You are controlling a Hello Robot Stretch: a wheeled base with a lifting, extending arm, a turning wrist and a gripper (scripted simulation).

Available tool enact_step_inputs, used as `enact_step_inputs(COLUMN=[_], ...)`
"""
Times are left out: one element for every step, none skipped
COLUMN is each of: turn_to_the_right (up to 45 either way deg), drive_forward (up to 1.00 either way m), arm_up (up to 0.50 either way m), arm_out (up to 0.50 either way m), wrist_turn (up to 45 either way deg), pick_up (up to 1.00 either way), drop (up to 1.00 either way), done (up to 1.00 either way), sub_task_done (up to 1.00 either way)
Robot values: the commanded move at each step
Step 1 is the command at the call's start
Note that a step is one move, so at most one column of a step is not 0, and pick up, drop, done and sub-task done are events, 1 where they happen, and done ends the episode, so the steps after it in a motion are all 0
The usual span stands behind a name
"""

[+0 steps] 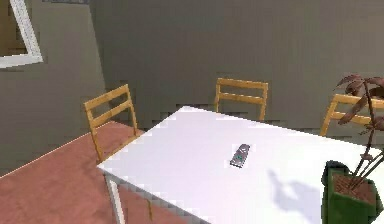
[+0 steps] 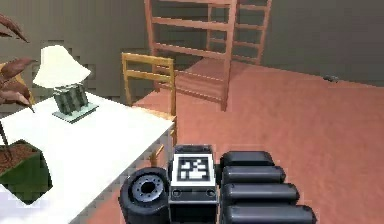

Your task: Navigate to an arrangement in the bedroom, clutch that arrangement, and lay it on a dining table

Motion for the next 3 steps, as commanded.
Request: enact_step_inputs(turn_to_the_right=[0.0,-18.0,0.0], drive_forward=[0.20,0.00,0.00], arm_up=[0.00,0.00,0.00], arm_out=[0.00,0.00,0.44], wrist_turn=[0.0,0.0,0.0], pick_up=[0.00,0.00,0.00], drop=[0.00,0.00,0.00], done=[0.00,0.00,0.00], sub_task_done=[0.00,0.00,0.00])
